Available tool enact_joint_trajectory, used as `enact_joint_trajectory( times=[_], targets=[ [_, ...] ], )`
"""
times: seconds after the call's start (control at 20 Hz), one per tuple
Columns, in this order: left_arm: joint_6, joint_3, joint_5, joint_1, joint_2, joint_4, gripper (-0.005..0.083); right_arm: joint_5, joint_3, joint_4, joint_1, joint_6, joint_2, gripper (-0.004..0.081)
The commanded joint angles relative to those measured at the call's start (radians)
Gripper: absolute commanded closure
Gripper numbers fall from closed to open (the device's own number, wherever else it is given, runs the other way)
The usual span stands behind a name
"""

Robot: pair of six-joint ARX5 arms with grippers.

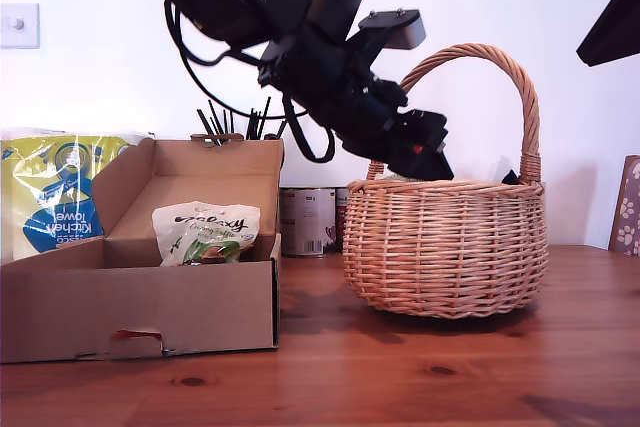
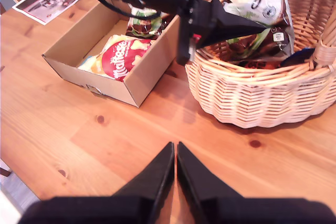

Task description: Move the bags of Easter eggs from the cardboard box on the left into the woven basket on the right side.

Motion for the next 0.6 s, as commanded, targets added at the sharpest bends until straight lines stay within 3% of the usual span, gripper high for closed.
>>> enact_joint_trajectory(
  times=[0.0, 0.2, 0.3, 0.4, 0.55],
  targets=[
    [-0.003, 0.011, 0.007, -0.008, -0.081, -0.023, 0.0308, 0.000, 0.009, -0.004, 0.006, -0.002, 0.000, 0.0783],
    [-0.013, 0.011, -0.002, -0.004, -0.216, -0.190, 0.0355, 0.000, 0.009, -0.006, 0.006, -0.002, 0.000, 0.0783],
    [-0.024, 0.011, -0.001, 0.012, -0.271, -0.314, 0.0532, 0.000, 0.009, -0.006, 0.006, -0.002, 0.000, 0.0783],
    [-0.024, 0.011, -0.007, 0.036, -0.310, -0.452, 0.0799, 0.000, 0.009, -0.006, 0.006, -0.002, 0.000, 0.0783],
    [-0.024, -0.007, 0.016, 0.087, -0.335, -0.563, 0.0795, 0.000, 0.009, -0.006, 0.006, -0.002, 0.000, 0.0783]
  ],
)
